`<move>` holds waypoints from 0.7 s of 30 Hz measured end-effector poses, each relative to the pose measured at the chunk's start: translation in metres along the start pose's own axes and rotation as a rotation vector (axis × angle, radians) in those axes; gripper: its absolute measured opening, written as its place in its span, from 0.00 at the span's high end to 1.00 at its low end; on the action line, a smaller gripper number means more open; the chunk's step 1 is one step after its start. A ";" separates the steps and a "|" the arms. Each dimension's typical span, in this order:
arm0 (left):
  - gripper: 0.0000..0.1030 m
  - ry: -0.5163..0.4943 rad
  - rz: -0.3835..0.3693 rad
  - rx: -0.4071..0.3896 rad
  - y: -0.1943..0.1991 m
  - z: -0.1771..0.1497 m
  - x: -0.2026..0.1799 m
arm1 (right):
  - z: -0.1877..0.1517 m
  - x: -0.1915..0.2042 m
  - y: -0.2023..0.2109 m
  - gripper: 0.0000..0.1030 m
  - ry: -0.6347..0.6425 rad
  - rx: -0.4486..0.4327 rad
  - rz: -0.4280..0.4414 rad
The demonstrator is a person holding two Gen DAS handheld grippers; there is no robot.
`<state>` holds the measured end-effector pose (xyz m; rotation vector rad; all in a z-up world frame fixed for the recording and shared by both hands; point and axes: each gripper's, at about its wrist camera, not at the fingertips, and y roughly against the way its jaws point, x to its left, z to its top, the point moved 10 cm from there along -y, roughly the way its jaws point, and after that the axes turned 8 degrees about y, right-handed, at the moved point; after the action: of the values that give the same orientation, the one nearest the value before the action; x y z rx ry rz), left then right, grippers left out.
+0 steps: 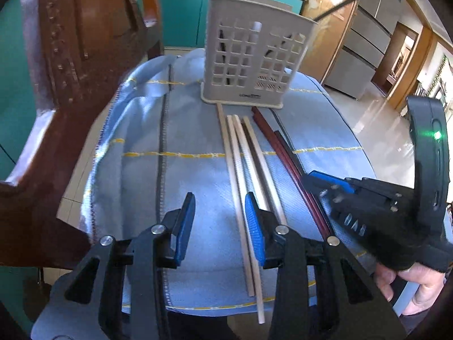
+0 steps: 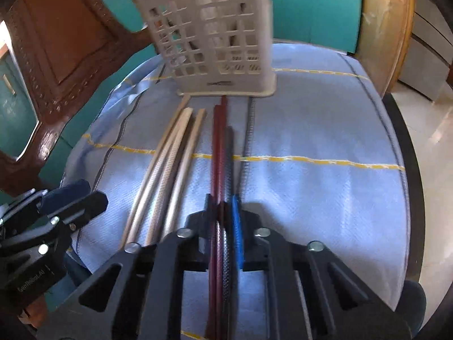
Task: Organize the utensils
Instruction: 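Grasp a black chopstick with the right tool while the left tool grasps a light wooden chopstick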
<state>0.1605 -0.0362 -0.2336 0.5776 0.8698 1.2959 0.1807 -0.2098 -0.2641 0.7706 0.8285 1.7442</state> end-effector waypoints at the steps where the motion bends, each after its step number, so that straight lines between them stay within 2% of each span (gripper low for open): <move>1: 0.64 -0.003 -0.003 0.004 -0.002 -0.001 -0.002 | -0.003 -0.008 0.001 0.96 -0.034 0.001 0.003; 4: 0.63 -0.014 -0.009 0.020 -0.009 -0.002 -0.010 | -0.003 -0.024 0.005 0.96 -0.060 -0.002 -0.034; 7: 0.63 -0.020 -0.017 0.040 -0.016 -0.004 -0.015 | -0.004 -0.024 0.010 0.95 -0.062 -0.020 -0.014; 10: 0.63 -0.022 -0.007 0.062 -0.023 -0.007 -0.016 | -0.005 -0.024 0.008 0.88 -0.037 -0.015 -0.043; 12: 0.73 -0.027 0.007 0.084 -0.030 -0.010 -0.015 | -0.007 -0.023 0.004 0.86 -0.030 -0.003 -0.045; 13: 0.76 -0.035 0.018 0.079 -0.032 -0.010 -0.014 | -0.011 -0.023 0.006 0.86 -0.031 0.000 -0.042; 15: 0.87 -0.031 0.030 0.073 -0.035 -0.010 -0.011 | -0.010 -0.022 0.005 0.85 -0.024 -0.008 -0.045; 21: 0.89 0.057 0.005 0.080 -0.027 -0.012 0.006 | -0.008 -0.020 0.002 0.83 -0.014 -0.014 -0.040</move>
<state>0.1667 -0.0370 -0.2634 0.6087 0.9717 1.2917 0.1790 -0.2306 -0.2692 0.7511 0.8158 1.7053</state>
